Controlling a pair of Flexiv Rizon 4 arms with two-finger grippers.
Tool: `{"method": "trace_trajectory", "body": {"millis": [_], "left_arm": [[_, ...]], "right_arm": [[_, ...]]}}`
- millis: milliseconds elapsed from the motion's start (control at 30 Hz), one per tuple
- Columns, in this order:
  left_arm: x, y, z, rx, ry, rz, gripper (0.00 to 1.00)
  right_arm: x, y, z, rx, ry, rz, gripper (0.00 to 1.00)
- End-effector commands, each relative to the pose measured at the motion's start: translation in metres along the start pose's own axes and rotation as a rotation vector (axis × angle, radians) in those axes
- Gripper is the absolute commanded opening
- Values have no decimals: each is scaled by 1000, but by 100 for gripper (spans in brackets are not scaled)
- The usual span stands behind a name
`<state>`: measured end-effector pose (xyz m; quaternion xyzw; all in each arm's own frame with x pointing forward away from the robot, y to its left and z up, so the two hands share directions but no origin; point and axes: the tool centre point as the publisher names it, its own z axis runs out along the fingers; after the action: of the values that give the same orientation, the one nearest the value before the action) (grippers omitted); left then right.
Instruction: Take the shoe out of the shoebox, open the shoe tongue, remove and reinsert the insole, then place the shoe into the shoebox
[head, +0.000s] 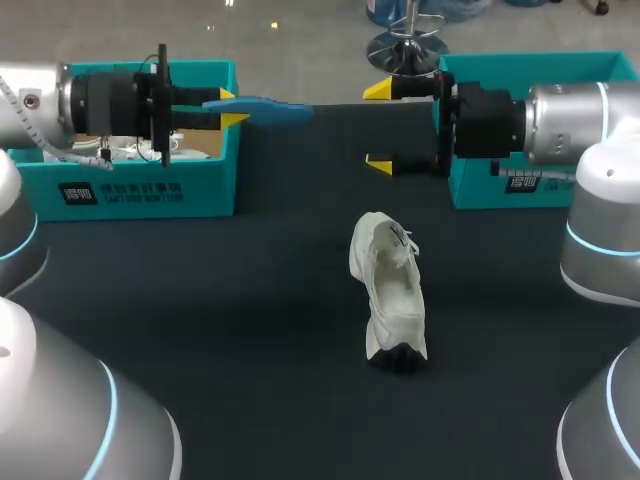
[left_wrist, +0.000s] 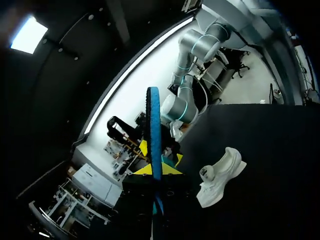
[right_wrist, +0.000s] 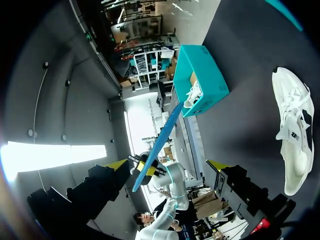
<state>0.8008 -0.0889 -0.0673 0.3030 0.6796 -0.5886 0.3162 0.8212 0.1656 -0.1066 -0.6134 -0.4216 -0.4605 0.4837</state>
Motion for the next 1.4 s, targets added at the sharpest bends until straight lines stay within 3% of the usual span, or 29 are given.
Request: {"method": "trace_trajectory", "body": {"millis": [33, 467, 833, 1267, 1300, 1333, 1367, 1400], "left_arm": [[11, -5, 2, 95, 59, 532, 0], [25, -17, 48, 47, 93, 639, 0], [46, -25, 96, 13, 99, 589, 0], [56, -24, 114, -24, 96, 564, 0], [56, -25, 113, -24, 96, 565, 0], [56, -24, 112, -25, 96, 566, 0], [55, -24, 112, -25, 96, 566, 0], [55, -24, 111, -25, 96, 566, 0]], "right_arm": [[0, 0, 2, -2, -2, 0, 100], [0, 0, 2, -2, -2, 0, 100], [0, 0, 2, -2, -2, 0, 100], [0, 0, 2, -2, -2, 0, 100], [0, 0, 2, -2, -2, 0, 75], [0, 0, 2, -2, -2, 0, 38], [0, 0, 2, -2, -2, 0, 10], [0, 0, 2, -2, -2, 0, 0]]}}
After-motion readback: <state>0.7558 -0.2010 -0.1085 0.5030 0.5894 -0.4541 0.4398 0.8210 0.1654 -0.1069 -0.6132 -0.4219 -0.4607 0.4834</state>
